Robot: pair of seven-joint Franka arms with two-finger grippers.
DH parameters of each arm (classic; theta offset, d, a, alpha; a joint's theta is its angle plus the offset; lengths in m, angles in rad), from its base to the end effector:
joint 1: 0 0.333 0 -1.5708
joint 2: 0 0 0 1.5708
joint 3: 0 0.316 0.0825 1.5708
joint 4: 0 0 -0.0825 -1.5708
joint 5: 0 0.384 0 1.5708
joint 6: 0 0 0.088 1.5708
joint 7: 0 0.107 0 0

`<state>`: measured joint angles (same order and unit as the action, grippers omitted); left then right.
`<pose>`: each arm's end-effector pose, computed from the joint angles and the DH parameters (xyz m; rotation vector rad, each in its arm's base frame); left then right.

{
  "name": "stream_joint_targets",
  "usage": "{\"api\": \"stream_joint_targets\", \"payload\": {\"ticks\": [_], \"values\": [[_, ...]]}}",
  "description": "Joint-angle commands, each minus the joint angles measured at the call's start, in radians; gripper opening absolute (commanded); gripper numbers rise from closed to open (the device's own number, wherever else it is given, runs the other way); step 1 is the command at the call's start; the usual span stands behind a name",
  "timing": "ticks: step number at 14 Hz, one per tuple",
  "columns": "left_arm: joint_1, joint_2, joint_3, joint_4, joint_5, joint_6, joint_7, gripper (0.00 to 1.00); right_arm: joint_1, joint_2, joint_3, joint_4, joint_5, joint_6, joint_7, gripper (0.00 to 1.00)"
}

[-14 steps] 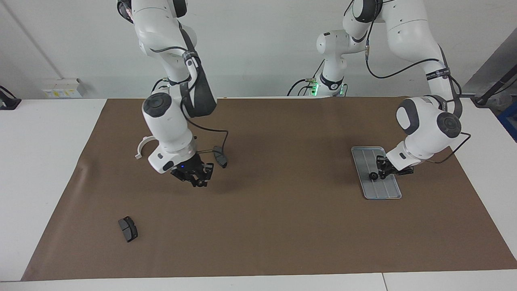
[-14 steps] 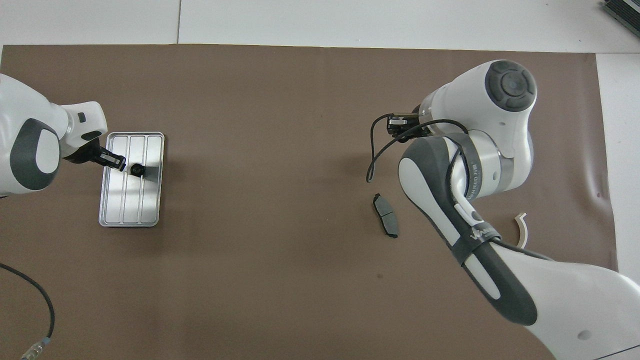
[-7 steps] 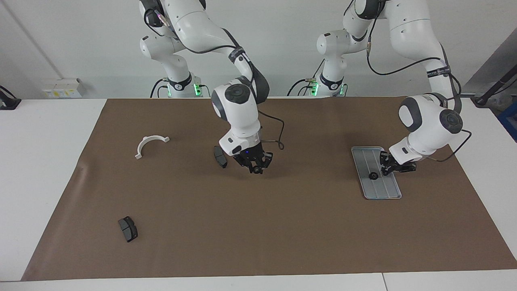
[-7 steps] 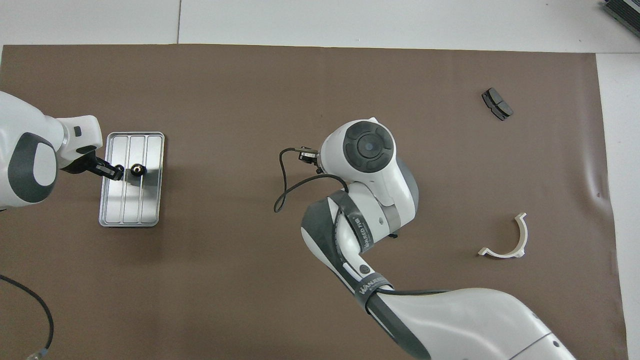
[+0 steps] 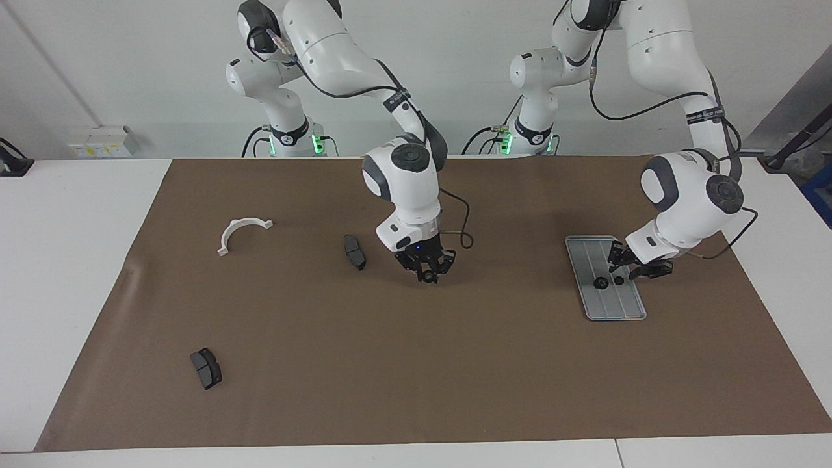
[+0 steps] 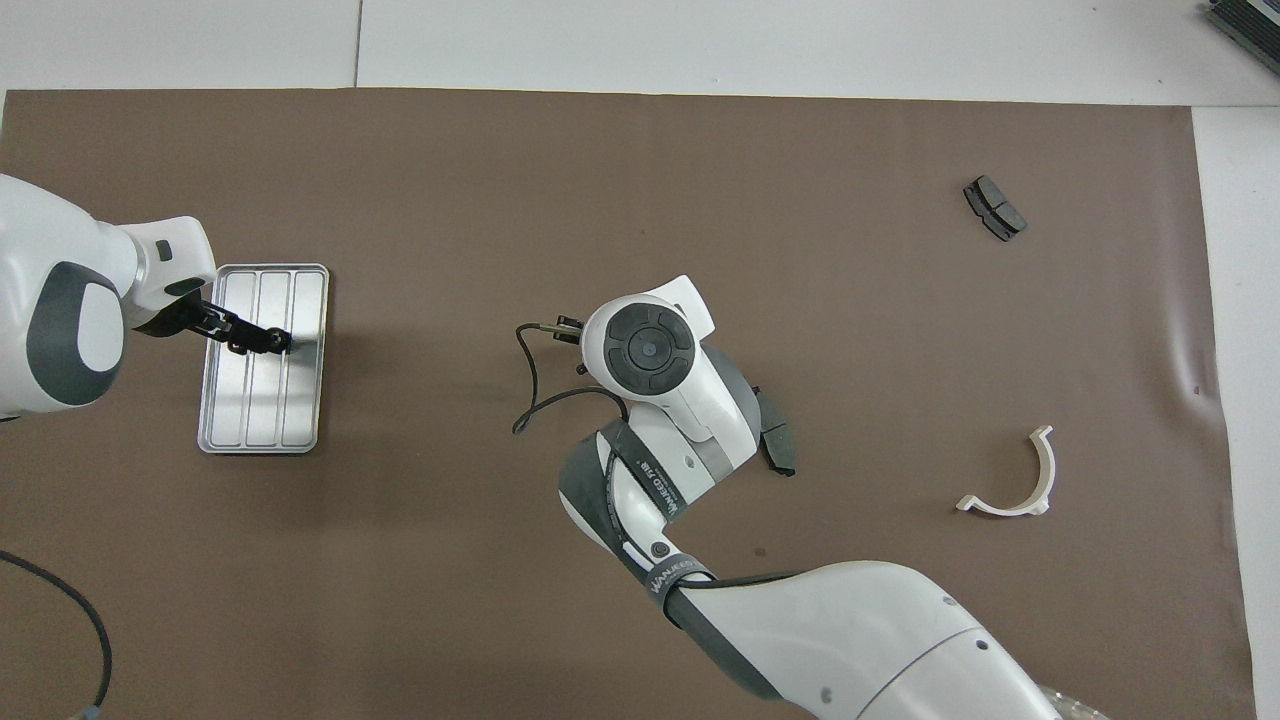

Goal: Pick bearing gear from pile to tray
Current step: 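Carry the third bearing to center with the right gripper and release it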

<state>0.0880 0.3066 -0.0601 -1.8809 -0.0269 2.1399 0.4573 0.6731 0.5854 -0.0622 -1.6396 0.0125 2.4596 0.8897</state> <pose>0.6176 0.0180 0.3439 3.0251 -0.6321 -0.0557 0.5770 0.4116 0.2996 -2.9574 0.4065 -0.2831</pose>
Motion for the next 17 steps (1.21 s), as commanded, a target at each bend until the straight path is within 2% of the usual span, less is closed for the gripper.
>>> {"api": "stream_joint_targets", "payload": {"ticks": [1,7,10,13,17], "values": [[-0.111,-0.018,0.009,0.002,-0.008,0.014,-0.237,0.99,-0.006,0.005,0.004,0.012,-0.022,0.006,0.018,1.00],[-0.316,-0.011,0.009,0.023,-0.002,0.035,-0.753,0.98,-0.023,-0.018,-0.014,0.017,-0.098,-0.028,0.018,1.00],[-0.407,-0.003,0.009,0.031,-0.002,0.089,-0.990,0.98,-0.113,-0.106,-0.039,-0.015,-0.129,-0.062,-0.071,1.00],[-0.496,0.064,0.009,0.130,-0.004,0.071,-1.175,0.98,-0.207,-0.180,-0.037,-0.025,-0.128,-0.155,-0.279,1.00],[-0.565,0.162,0.011,0.270,-0.007,0.012,-1.279,0.98,-0.322,-0.251,-0.034,-0.025,-0.109,-0.258,-0.446,1.00]]}}
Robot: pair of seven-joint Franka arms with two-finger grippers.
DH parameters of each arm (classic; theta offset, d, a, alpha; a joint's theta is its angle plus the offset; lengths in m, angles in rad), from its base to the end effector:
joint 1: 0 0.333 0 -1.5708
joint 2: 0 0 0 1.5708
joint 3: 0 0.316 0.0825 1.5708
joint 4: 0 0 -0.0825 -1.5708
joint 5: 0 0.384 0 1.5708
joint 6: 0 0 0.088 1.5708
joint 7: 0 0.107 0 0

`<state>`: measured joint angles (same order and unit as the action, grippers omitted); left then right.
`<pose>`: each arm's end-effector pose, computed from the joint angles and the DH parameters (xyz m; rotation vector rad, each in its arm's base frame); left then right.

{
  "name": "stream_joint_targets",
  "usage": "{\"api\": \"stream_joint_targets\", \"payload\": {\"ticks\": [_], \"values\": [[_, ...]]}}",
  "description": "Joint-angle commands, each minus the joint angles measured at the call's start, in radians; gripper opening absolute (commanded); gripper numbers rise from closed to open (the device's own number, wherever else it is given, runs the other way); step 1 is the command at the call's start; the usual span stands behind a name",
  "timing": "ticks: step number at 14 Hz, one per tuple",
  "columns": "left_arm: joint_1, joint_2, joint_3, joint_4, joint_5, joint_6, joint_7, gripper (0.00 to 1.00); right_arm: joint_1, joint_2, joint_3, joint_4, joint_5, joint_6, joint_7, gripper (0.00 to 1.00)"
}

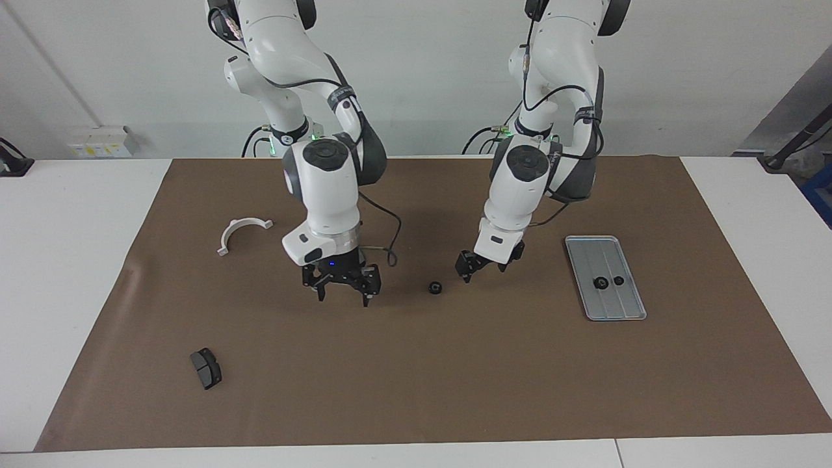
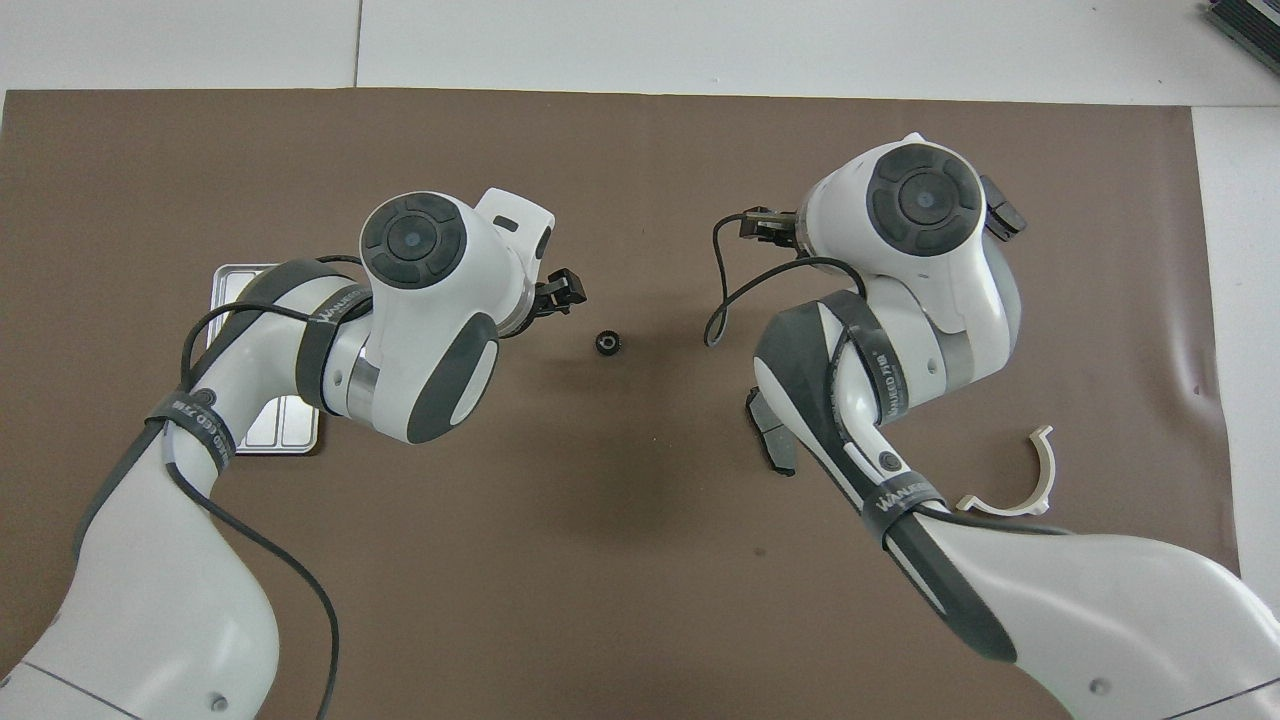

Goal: Pick bearing gear from pile to tray
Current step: 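Carry the third bearing to center with the right gripper and release it, then grasp the third bearing with the left gripper while the right gripper returns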

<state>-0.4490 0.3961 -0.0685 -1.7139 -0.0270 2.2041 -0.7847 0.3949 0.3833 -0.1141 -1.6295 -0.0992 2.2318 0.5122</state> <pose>0.5819 -0.3272 0.3687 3.0130 0.4379 0.0701 0.6574 0.1963 0.4219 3.0751 -0.2561 0.3911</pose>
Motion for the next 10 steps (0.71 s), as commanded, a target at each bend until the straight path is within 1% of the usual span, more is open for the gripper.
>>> {"api": "stream_joint_targets", "payload": {"ticks": [1,2,3,5,7,9,10], "values": [[-0.052,0.107,0.019,0.156,-0.005,-0.088,-0.051,0.98,-0.063,-0.066,0.018,-0.033,0.004,-0.061,-0.099,1.00],[-0.059,0.127,0.019,0.193,-0.005,-0.102,-0.066,0.98,-0.079,-0.084,0.018,-0.035,0.004,-0.087,-0.115,1.00],[-0.062,0.132,0.019,0.201,-0.007,-0.103,-0.076,0.98,-0.094,-0.098,0.018,-0.033,0.006,-0.110,-0.118,1.00],[-0.077,0.145,0.019,0.203,-0.007,-0.089,-0.087,0.97,-0.132,-0.135,0.019,-0.033,0.010,-0.155,-0.165,1.00],[-0.089,0.156,0.018,0.201,-0.008,-0.067,-0.091,0.95,-0.175,-0.176,0.018,-0.033,0.087,-0.202,-0.252,1.00],[-0.115,0.190,0.021,0.203,-0.004,-0.058,-0.111,0.94,-0.218,-0.217,0.018,-0.035,0.101,-0.279,-0.311,1.00],[-0.123,0.194,0.021,0.200,0.001,-0.052,-0.113,0.94,-0.235,-0.237,0.018,-0.035,0.101,-0.317,-0.329,1.00]]}}
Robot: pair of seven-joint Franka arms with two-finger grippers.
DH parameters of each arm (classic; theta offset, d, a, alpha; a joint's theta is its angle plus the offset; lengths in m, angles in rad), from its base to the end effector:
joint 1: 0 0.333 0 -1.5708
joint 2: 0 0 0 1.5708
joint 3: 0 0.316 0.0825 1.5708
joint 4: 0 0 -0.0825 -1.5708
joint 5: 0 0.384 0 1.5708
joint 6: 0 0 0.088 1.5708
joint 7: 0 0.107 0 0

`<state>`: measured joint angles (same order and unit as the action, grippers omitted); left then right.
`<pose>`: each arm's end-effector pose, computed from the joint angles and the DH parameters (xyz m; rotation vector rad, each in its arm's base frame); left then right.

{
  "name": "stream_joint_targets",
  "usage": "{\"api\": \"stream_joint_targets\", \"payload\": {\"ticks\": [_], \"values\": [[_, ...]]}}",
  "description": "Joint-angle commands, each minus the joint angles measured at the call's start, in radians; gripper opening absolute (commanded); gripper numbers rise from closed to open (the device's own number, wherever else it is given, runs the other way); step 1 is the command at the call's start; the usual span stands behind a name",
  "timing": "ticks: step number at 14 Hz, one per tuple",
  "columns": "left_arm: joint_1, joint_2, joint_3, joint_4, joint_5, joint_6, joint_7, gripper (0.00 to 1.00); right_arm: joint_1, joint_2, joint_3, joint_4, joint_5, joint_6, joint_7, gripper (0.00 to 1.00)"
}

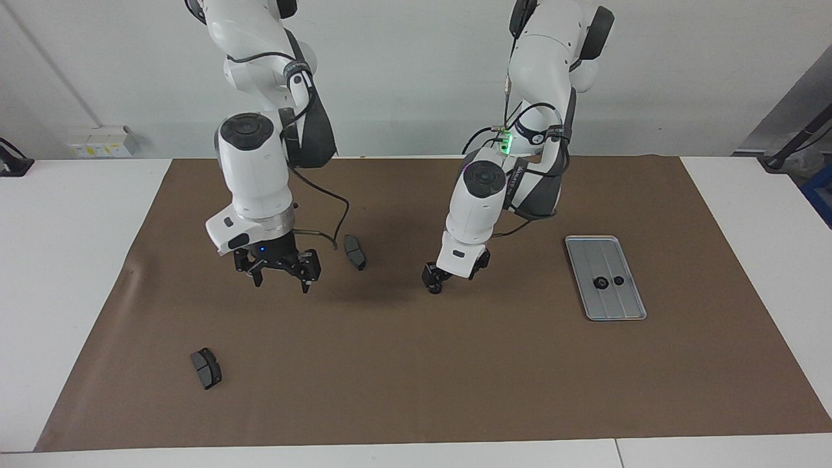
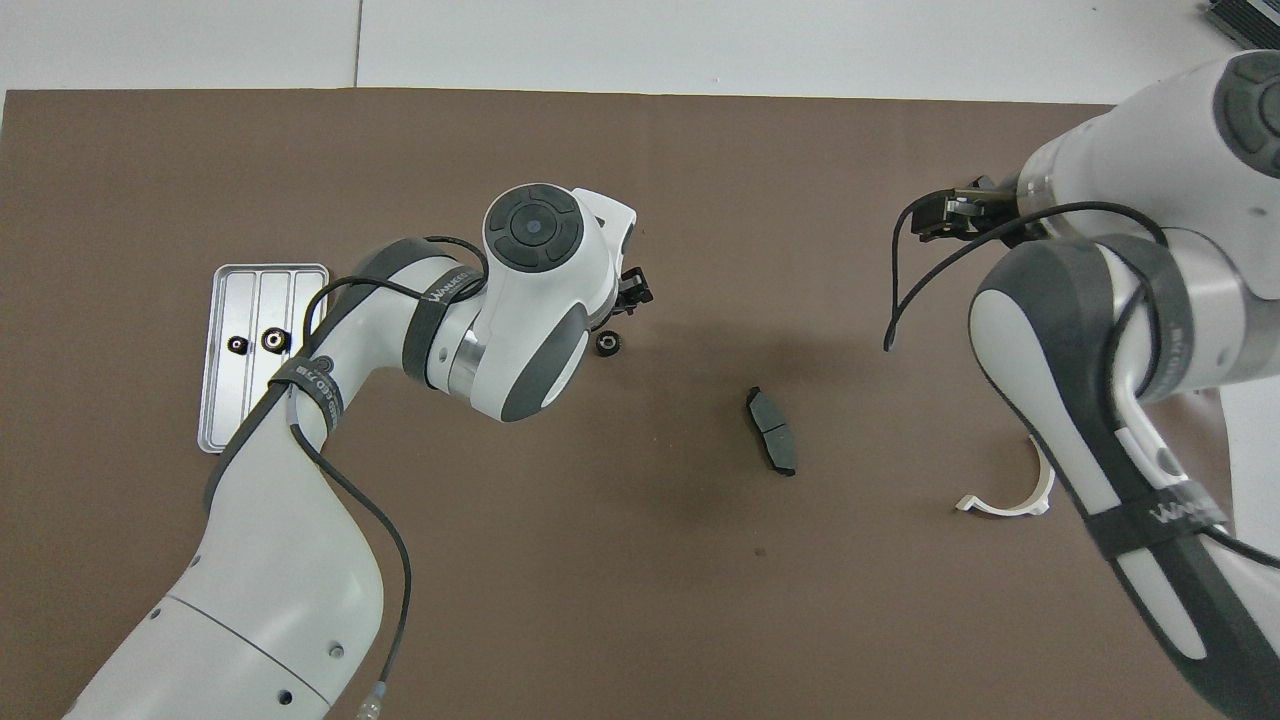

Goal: Pick bearing gear from pile to tray
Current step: 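Grasp the third bearing with the left gripper while the right gripper returns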

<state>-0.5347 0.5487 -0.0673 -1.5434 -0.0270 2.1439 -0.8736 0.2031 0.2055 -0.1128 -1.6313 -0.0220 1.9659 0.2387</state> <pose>0.5825 -0.3930 0.3383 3.0296 0.4523 0.0003 0.6353 0.0617 0.5102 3.1054 -0.2137 0.2116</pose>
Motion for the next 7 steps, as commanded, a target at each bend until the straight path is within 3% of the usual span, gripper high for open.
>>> {"api": "stream_joint_targets", "payload": {"ticks": [1,5,7], "values": [[-0.036,0.042,0.020,0.029,0.001,0.010,-0.024,0.93,-0.066,-0.080,0.016,-0.033,0.024,-0.089,-0.083,1.00],[-0.039,0.040,0.018,0.014,0.002,0.014,-0.027,0.88,-0.143,-0.135,0.015,-0.033,0.024,-0.223,-0.177,1.00],[-0.042,0.034,0.018,-0.017,0.004,0.030,-0.027,0.84,-0.274,-0.146,0.066,-0.032,0.034,-0.246,-0.266,1.00]]}}
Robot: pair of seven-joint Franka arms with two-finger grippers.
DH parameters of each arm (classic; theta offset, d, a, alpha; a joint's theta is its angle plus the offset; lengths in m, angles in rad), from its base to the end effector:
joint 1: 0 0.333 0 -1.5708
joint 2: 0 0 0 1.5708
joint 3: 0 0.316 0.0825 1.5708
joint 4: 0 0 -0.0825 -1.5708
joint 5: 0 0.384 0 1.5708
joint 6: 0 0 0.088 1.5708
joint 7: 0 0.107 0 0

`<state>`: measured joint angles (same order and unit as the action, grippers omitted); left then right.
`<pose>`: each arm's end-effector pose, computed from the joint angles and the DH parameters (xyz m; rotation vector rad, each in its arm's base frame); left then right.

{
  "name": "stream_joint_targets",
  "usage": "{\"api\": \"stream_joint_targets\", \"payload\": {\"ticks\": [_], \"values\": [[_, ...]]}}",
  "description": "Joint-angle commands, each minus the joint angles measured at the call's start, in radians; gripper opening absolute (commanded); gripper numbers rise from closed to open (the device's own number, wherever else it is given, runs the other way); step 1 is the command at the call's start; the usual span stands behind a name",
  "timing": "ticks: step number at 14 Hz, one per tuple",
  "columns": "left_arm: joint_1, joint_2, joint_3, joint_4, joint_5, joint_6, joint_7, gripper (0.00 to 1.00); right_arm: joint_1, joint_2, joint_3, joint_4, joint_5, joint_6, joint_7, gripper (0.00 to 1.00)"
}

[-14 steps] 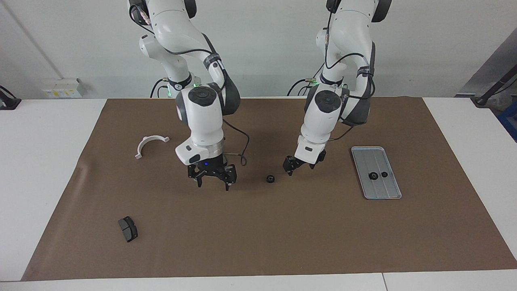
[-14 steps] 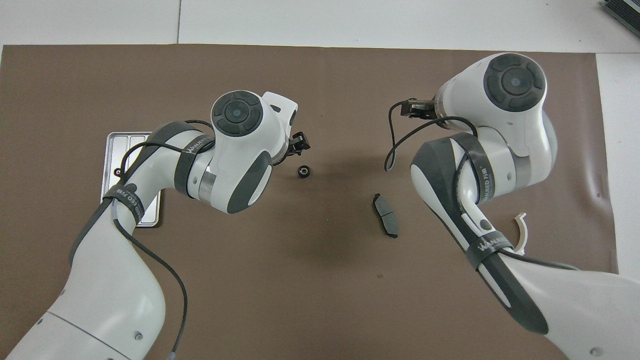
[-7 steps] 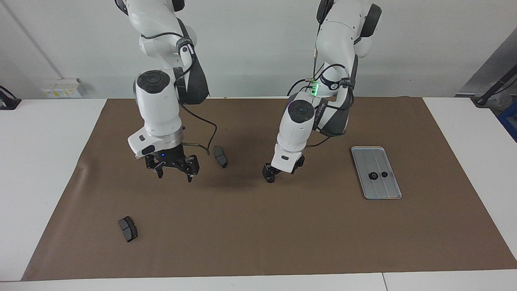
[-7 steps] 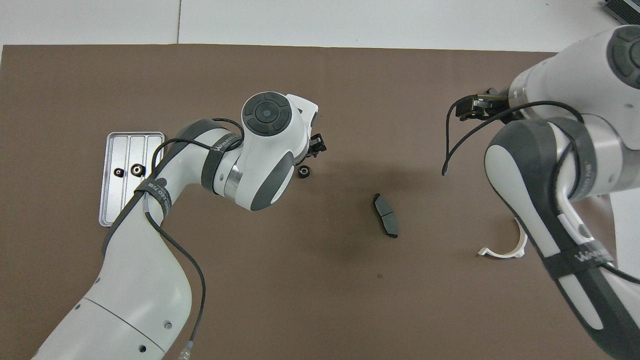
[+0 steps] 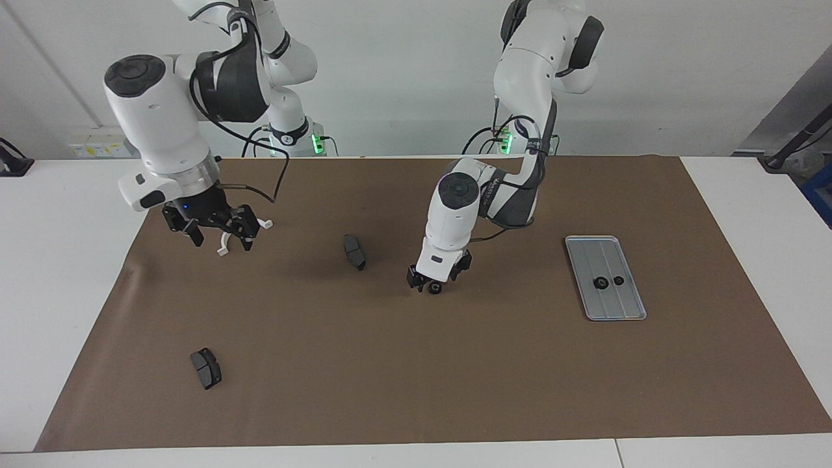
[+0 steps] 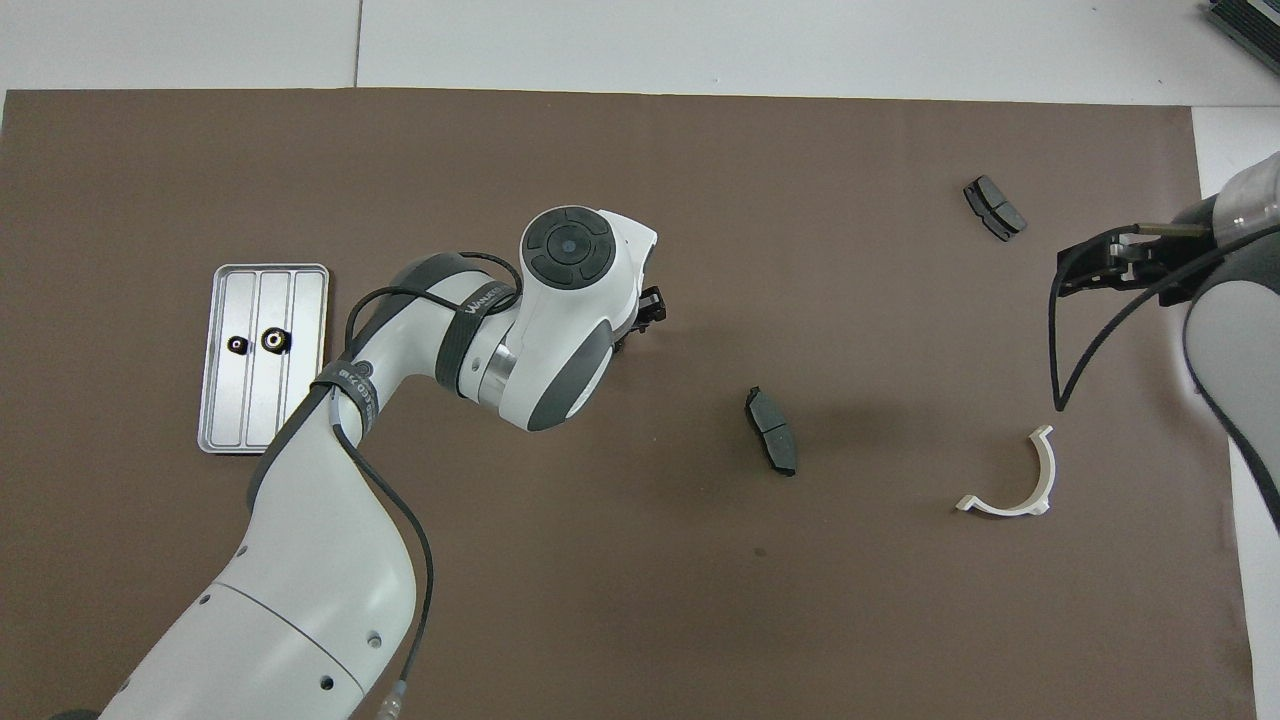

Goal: Pick bearing gear from pile to tray
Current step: 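Grasp the third bearing with the left gripper while the right gripper returns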

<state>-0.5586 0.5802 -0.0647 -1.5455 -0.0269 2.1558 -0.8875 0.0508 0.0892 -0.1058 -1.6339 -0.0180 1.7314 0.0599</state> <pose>0.5744 -0.4058 0.3163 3.0457 0.4445 -0.0263 0.5903 -0.0318 0.5577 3.1096 -0.1738 0.0138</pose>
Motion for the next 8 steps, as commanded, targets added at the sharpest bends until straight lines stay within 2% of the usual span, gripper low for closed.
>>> {"api": "stream_joint_targets", "payload": {"ticks": [1,2,6,8], "values": [[-0.018,-0.002,0.016,-0.033,0.005,0.030,-0.014,0.82,-0.212,-0.037,0.148,-0.020,0.036,-0.015,-0.107,1.00],[-0.024,-0.005,0.016,-0.050,0.005,0.044,-0.015,0.81,-0.260,-0.042,0.191,-0.011,0.032,-0.029,-0.107,1.00],[-0.037,-0.010,0.016,-0.068,0.007,0.058,-0.030,0.76,-0.235,-0.083,0.183,-0.003,0.018,-0.067,-0.104,1.00],[-0.038,-0.013,0.016,-0.076,0.007,0.058,-0.030,0.71,-0.134,-0.091,0.077,-0.001,0.018,-0.095,-0.104,1.00]]}}
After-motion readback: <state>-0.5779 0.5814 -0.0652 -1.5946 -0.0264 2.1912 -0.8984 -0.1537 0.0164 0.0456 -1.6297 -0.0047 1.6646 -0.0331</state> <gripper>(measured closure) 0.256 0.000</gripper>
